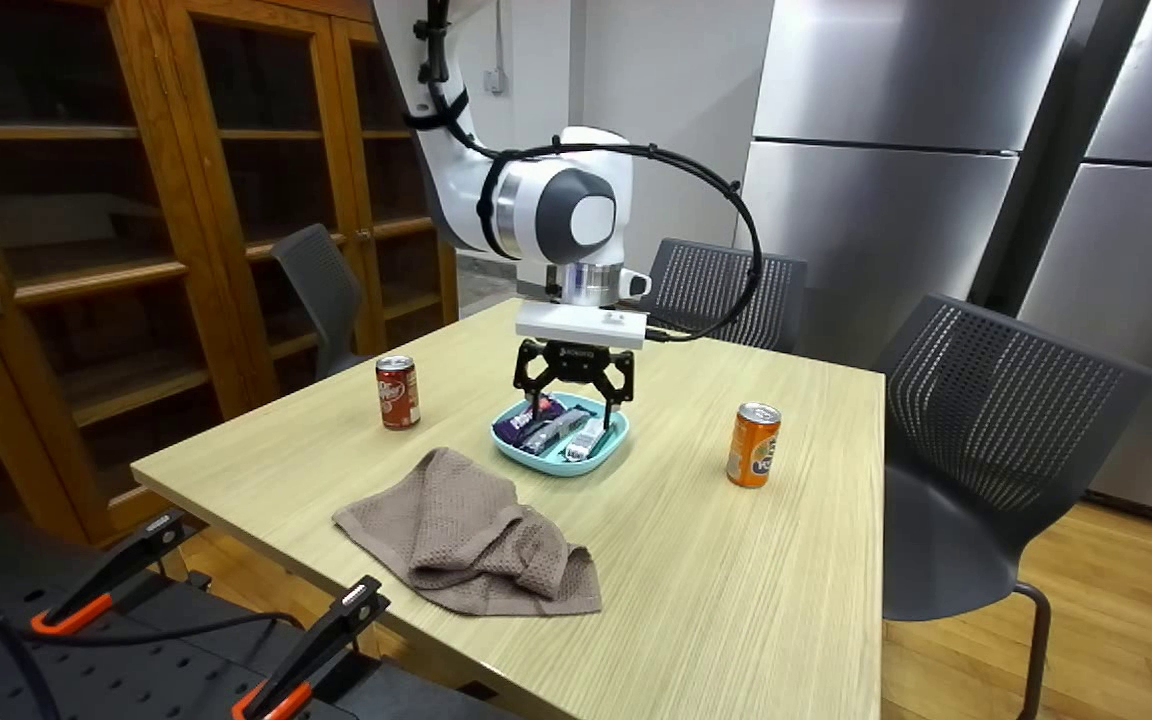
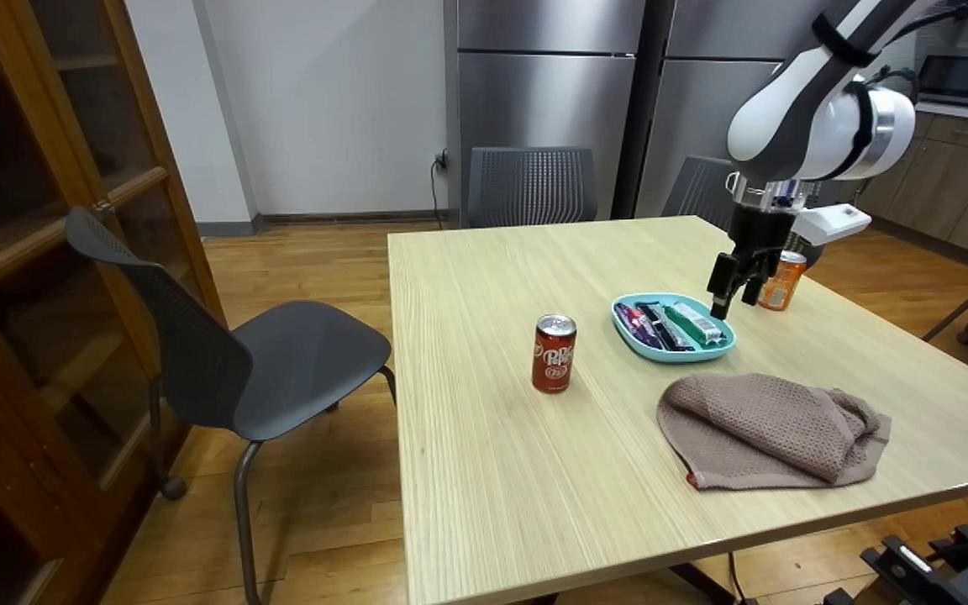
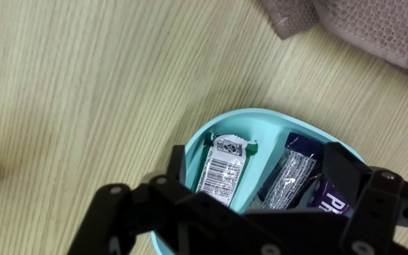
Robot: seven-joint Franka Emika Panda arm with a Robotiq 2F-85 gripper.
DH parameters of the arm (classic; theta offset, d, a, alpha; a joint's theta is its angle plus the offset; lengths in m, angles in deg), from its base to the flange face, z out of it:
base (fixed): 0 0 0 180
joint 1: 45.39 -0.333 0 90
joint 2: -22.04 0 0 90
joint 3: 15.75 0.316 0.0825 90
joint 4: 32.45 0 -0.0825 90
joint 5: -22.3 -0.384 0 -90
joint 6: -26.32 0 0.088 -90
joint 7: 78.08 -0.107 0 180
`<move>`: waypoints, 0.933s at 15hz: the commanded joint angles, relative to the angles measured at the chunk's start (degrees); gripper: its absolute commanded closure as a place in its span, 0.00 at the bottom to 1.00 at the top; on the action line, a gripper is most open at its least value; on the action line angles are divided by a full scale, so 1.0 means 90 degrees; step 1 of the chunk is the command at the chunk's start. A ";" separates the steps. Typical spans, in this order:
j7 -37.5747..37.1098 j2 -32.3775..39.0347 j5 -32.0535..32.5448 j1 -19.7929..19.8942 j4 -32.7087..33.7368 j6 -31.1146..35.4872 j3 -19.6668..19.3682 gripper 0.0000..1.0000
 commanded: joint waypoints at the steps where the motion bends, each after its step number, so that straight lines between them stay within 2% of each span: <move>1: -0.0035 0.0003 0.0051 0.0041 0.0011 -0.0013 0.0040 0.00; 9: 0.0278 -0.0044 -0.0056 0.0235 -0.0680 0.0346 0.0386 0.00; 14: 0.1023 -0.0007 -0.0048 0.0498 -0.0844 0.0146 0.0585 0.00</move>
